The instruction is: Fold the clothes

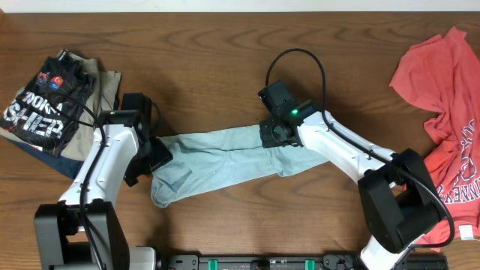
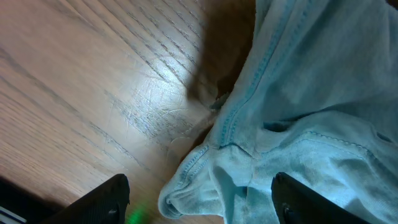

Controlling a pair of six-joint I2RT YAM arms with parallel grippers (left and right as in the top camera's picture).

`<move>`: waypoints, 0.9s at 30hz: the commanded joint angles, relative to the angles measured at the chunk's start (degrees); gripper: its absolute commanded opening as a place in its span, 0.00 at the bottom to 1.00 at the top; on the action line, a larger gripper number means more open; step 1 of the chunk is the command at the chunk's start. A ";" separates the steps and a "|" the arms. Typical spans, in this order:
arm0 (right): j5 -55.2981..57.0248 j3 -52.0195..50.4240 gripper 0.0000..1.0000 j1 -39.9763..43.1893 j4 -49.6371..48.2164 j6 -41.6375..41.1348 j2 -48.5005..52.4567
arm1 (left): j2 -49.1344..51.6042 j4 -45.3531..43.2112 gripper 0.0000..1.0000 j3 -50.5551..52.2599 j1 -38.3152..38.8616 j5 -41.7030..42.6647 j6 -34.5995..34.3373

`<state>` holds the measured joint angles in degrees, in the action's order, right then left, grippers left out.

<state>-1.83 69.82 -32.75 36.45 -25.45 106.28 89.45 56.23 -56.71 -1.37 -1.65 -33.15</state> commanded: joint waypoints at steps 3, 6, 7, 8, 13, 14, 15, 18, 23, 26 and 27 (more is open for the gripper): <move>-1.97 2.19 0.01 1.01 -0.50 -1.70 -0.02 | -0.76 0.28 0.75 0.35 -0.22 0.13 0.31; -4.48 3.13 0.01 1.84 -1.01 -1.55 -0.26 | -0.76 0.26 0.75 0.35 -0.22 0.13 0.31; -5.31 3.39 0.01 2.12 -1.09 -1.44 -0.31 | -0.76 0.26 0.75 0.35 -0.22 0.13 0.31; -5.66 3.54 0.01 2.36 -1.09 -1.46 -0.31 | -0.76 0.26 0.75 0.35 -0.22 0.13 0.28; -8.09 3.74 0.01 3.04 -1.31 -1.51 -0.31 | -0.76 0.26 0.75 0.37 -0.22 0.11 0.31; -8.09 3.74 0.01 3.04 -1.60 -1.51 -0.31 | -0.76 0.26 0.75 0.37 -0.22 0.11 0.31; -8.04 3.74 0.01 3.04 -1.90 -1.44 -0.31 | -0.76 0.26 0.75 0.37 -0.22 0.11 0.31; -8.07 3.72 0.01 3.08 -2.40 -0.59 -0.31 | -0.76 0.28 0.75 0.37 -0.22 0.11 0.31; -10.69 3.41 0.25 2.16 -2.05 1.99 -0.20 | -0.76 0.55 0.81 0.39 -0.22 0.11 0.33; -9.88 3.41 0.45 1.16 -0.87 4.15 -0.20 | -0.76 0.72 0.85 0.39 -0.24 -0.35 0.59; -9.22 3.41 0.46 1.20 -0.31 4.11 -0.20 | -0.76 0.74 0.86 0.39 -0.24 -0.74 0.72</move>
<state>-10.79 72.27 -30.72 35.38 -23.64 106.28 89.45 56.62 -56.71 -1.37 -1.69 -32.91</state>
